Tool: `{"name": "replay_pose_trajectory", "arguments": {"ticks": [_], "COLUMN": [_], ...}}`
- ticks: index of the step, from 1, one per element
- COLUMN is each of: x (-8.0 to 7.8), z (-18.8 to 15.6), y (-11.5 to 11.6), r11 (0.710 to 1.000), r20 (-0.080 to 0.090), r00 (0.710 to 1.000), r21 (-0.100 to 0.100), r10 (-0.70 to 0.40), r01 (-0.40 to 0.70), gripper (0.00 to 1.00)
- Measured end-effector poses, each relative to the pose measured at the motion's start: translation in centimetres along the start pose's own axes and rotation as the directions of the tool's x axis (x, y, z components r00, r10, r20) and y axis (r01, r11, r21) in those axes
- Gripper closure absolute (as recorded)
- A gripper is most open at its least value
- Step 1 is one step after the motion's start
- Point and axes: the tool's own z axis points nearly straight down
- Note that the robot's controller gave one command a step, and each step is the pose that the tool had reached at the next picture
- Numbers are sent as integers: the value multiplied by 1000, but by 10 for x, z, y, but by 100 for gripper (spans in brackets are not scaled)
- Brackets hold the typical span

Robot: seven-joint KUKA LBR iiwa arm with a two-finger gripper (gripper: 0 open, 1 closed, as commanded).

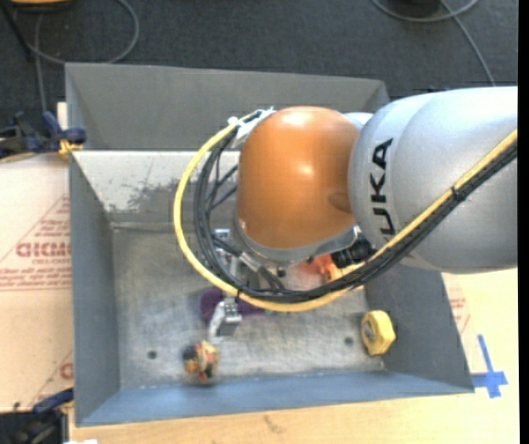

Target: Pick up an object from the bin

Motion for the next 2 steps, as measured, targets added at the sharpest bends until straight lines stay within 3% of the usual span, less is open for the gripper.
{"name": "replay_pose_trajectory", "arguments": {"ticks": [1, 2], "x": [-2, -20], "z": [-4, 59], "y": [-1, -39], "r11": [1000, 1000], "r20": [8, 14], "r00": [1000, 1000], "r21": [-2, -1], "r10": [4, -24], "r01": [-4, 24], "gripper": [0, 0]}}
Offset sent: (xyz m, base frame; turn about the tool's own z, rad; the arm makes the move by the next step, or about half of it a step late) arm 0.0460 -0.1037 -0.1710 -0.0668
